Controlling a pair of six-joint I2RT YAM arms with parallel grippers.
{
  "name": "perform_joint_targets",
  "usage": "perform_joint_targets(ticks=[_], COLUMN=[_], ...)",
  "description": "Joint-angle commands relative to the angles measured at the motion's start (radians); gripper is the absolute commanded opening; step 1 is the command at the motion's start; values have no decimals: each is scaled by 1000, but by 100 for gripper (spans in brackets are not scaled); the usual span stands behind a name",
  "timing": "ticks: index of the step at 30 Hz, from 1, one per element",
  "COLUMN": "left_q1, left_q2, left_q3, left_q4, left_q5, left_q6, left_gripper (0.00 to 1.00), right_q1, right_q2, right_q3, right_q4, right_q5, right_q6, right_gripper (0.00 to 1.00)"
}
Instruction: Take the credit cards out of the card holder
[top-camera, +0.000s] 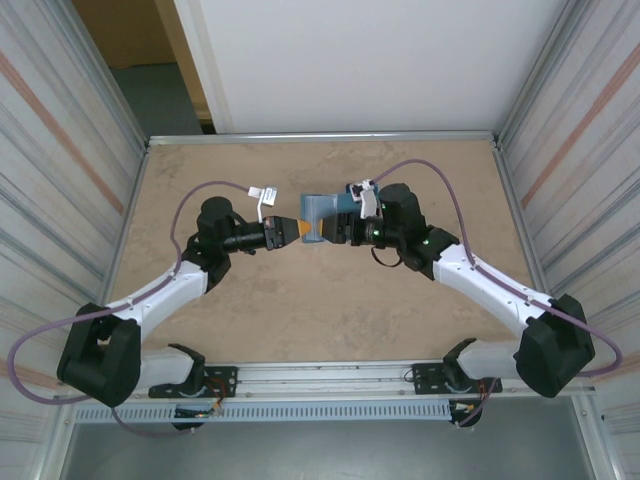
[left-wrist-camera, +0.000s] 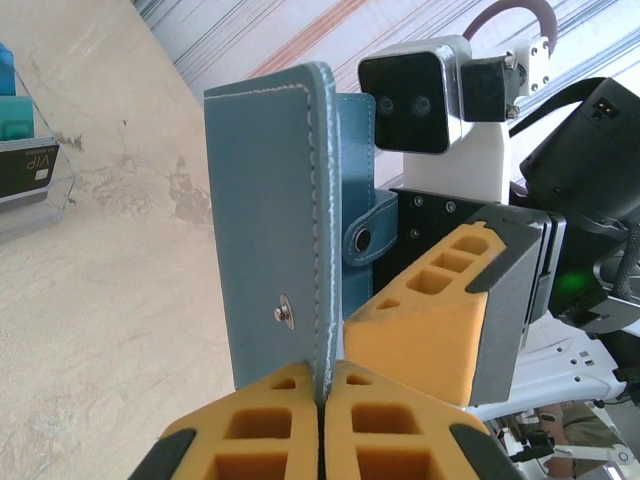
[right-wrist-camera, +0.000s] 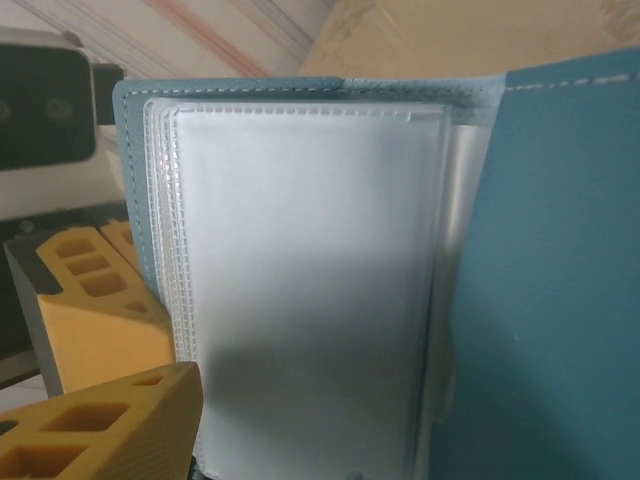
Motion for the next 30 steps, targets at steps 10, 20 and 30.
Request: perform_joint_targets(ticks=[10, 20, 30], left_q1=[-6, -13, -20], left_q2=[-14, -16, -21], left_q3=[11, 40, 45], left_q4=[89, -18, -61], left_q5=[18, 10, -12], left_q6=[-20, 53, 89], left_gripper=[0, 17, 19], right_q1=[34, 41, 49], right_q2=[7, -27, -44], right_q3=[79, 71, 64], right_q4=[-82, -69, -60], right_q5=[89, 73, 65], right_q6=[-67, -58, -54], right_gripper=[52, 32, 29])
